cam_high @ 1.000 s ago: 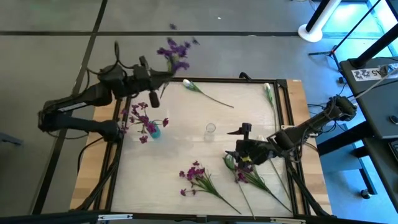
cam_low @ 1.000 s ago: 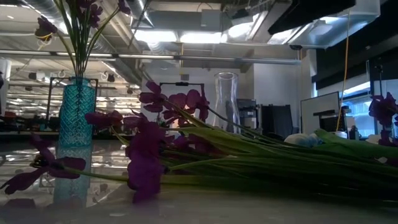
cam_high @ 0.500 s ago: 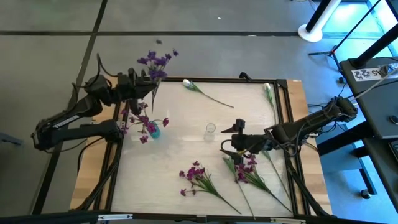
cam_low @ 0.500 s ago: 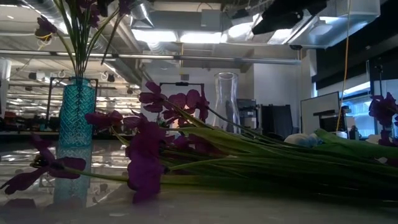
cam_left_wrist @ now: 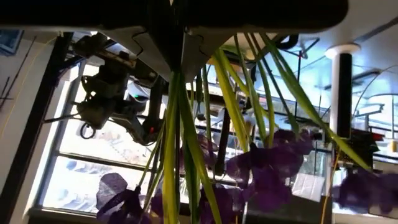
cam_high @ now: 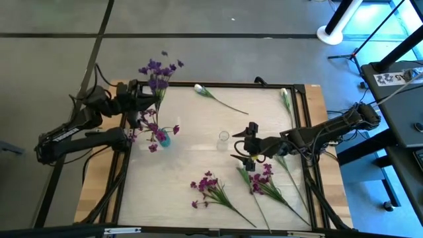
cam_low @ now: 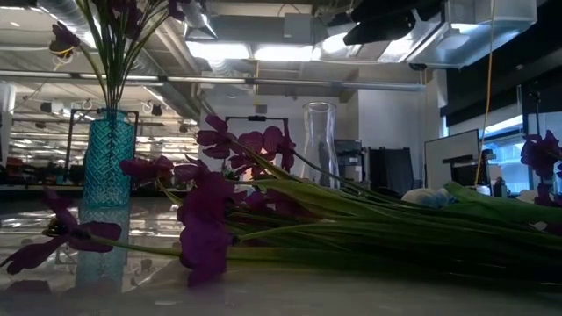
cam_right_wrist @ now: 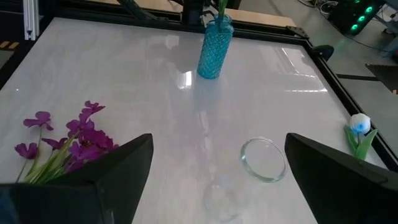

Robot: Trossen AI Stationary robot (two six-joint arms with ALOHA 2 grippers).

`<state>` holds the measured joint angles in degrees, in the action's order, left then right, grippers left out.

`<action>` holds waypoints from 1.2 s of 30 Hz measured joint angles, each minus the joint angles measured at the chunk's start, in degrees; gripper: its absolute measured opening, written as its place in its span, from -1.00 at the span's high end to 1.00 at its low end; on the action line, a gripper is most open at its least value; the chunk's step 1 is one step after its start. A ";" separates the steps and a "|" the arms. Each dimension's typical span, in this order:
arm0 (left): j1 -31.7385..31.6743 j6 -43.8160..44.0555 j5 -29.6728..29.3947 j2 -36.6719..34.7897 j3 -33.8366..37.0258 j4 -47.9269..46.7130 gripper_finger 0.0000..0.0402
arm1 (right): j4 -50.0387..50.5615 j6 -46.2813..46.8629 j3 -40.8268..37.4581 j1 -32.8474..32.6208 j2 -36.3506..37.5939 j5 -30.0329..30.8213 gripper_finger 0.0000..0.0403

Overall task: Sort flowers into vase by color
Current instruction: Put the violet flowers into the blue flower vase

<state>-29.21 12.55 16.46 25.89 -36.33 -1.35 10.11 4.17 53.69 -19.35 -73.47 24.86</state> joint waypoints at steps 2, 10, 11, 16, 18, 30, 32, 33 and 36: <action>0.00 -0.02 0.01 -1.28 1.88 1.56 0.98 | -0.02 0.01 0.00 0.00 0.00 0.00 -0.80; 0.00 0.79 -0.25 -5.05 12.36 12.47 0.98 | -0.04 0.02 0.00 0.00 0.00 0.09 -0.80; 0.00 0.83 -0.25 -5.41 13.11 12.60 0.98 | -0.04 0.00 0.00 0.00 0.00 0.11 -0.80; 0.01 1.97 1.13 -6.96 14.82 12.57 0.98 | -0.04 0.02 0.00 -0.01 0.00 0.14 -0.80; 0.00 2.11 1.61 -7.55 14.85 12.55 0.98 | -0.04 0.02 0.00 0.03 0.00 0.15 -0.80; 0.00 0.40 5.58 -9.95 14.87 6.25 0.98 | 0.05 0.04 0.00 0.72 0.00 0.16 -0.80; 0.02 -0.48 5.58 -9.95 14.93 6.22 0.98 | 0.25 0.04 0.00 0.72 0.00 0.16 -0.80; 0.02 -0.86 5.57 -9.95 15.09 6.30 0.98 | 0.28 0.04 0.00 0.72 0.00 0.16 -0.80; 0.02 -1.00 4.81 -9.95 16.34 6.71 0.98 | 0.28 0.04 0.00 0.72 0.00 0.16 -0.80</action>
<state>-29.19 11.55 21.27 15.94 -19.99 5.36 10.39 4.21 53.69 -18.63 -73.47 25.02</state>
